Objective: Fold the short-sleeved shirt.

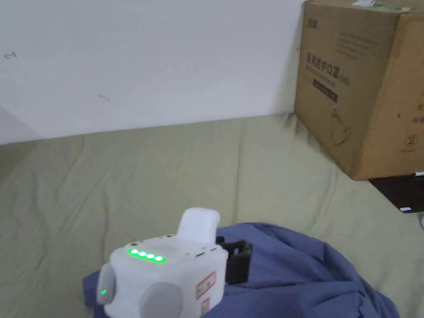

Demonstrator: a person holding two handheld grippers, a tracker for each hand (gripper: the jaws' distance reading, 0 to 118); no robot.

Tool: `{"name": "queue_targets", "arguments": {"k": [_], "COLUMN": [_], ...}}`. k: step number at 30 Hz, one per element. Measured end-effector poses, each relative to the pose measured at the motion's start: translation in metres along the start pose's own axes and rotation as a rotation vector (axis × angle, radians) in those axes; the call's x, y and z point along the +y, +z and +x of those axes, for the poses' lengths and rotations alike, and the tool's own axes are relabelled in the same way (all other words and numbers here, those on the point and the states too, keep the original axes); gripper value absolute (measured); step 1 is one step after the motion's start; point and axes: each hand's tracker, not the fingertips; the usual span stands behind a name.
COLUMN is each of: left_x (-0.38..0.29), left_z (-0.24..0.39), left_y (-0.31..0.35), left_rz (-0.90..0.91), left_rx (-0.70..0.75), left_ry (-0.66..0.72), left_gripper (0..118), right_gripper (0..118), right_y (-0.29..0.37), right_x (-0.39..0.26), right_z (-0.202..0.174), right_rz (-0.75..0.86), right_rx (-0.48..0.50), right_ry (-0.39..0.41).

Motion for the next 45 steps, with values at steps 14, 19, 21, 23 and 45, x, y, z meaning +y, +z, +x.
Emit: {"name": "queue_targets", "arguments": {"k": [14, 19, 21, 23, 45], "left_x": [-0.096, -0.068, -0.064, -0.064, -0.036], "left_z": [-0.163, -0.238, -0.258, -0.273, -0.215], "left_y": [0.140, 0.026, -0.017, -0.049, -0.002], "left_rz": [0.113, -0.150, -0.201, -0.276, -0.125], "left_rx": [0.362, 0.327, 0.378, 0.412, 0.335], "left_ry": [0.376, 0.296, 0.260, 0.232, 0.218], "left_gripper": [0, 112, 112, 112, 4], "right_gripper": [0, 0, 0, 0, 111], "right_y": [-0.056, -0.069, -0.076, -0.083, -0.182], "right_x": [-0.008, 0.006, 0.009, 0.009, -0.080], "right_z": [-0.019, -0.021, -0.021, -0.018, 0.112], "right_rz": [-0.100, -0.093, -0.103, -0.116, -0.534], "right_rx": [0.053, 0.045, 0.020, 0.000, -0.079], "right_ry": [0.093, 0.113, 0.144, 0.160, 0.002]}}
